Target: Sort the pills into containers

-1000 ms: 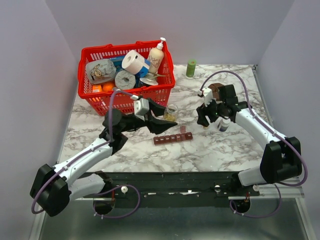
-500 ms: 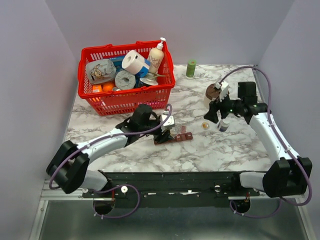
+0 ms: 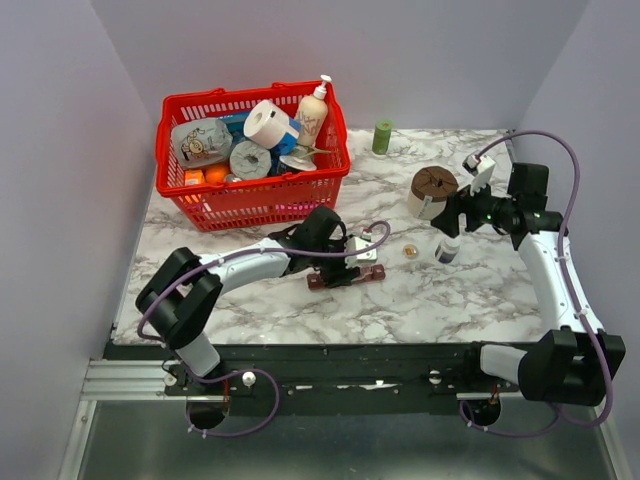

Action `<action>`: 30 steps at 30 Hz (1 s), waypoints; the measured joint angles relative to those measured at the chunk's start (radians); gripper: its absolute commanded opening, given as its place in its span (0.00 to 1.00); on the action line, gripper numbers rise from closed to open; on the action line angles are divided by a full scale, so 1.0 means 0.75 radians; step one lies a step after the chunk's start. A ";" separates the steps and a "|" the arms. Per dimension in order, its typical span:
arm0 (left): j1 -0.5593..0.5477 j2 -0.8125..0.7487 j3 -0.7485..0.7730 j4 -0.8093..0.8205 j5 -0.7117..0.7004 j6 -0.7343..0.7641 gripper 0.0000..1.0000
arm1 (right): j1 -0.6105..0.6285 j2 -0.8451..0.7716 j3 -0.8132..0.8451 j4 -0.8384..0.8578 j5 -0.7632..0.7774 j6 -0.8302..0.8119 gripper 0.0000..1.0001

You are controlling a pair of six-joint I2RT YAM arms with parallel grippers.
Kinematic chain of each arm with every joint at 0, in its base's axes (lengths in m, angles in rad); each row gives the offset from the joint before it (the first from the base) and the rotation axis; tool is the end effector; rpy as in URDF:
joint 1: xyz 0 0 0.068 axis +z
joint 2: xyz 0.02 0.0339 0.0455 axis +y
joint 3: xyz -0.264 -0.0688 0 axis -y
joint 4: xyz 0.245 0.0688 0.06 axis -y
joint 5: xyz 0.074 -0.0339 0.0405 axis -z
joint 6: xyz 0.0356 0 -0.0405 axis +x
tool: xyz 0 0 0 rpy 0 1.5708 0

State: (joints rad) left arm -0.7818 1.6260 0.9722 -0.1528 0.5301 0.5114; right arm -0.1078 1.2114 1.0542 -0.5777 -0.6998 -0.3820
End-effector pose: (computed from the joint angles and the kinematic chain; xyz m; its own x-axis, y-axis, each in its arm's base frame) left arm 0.2272 -0.2509 0.2001 -0.0278 0.6226 -0.7821 0.9973 0.0700 0.0203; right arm 0.2546 -0.0045 0.3137 -0.4722 -0.2357 -0.8494 -0.6129 0.7803 0.1242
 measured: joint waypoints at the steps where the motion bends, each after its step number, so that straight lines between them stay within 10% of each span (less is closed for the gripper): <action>1: -0.006 0.009 0.007 -0.013 -0.009 0.006 0.00 | -0.005 0.000 0.000 0.001 0.000 0.001 0.86; 30: -0.159 0.263 0.437 -0.599 -0.440 0.056 0.00 | -0.130 0.003 -0.008 -0.003 -0.033 -0.006 0.86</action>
State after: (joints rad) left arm -0.9012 1.8236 1.2999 -0.6022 0.1997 0.5533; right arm -0.2050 1.2137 1.0481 -0.5800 -0.7246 -0.3866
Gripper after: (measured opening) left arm 0.603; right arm 0.857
